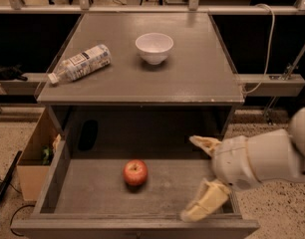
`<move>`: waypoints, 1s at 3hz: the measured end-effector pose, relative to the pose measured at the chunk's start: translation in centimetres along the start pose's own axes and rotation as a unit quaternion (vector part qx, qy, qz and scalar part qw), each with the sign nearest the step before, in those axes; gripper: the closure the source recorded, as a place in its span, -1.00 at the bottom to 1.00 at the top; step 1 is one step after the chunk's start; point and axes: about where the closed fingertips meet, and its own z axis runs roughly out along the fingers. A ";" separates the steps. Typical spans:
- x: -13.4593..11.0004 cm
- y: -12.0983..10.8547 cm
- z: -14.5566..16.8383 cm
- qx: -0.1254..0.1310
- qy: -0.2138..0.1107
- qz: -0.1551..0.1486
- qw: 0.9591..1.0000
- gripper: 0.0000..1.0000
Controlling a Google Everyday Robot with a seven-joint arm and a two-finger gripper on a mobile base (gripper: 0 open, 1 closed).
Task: Pick apple from top drawer and place on counter
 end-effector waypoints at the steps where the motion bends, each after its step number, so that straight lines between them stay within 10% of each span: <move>1: 0.4 -0.4 4.0 0.002 -0.005 0.009 1.000 -1.00; 3: 1.6 -4.0 11.2 0.020 0.011 0.016 1.000 -1.00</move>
Offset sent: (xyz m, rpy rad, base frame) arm 0.0610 0.0678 -0.1042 -0.0199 0.0004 -0.0682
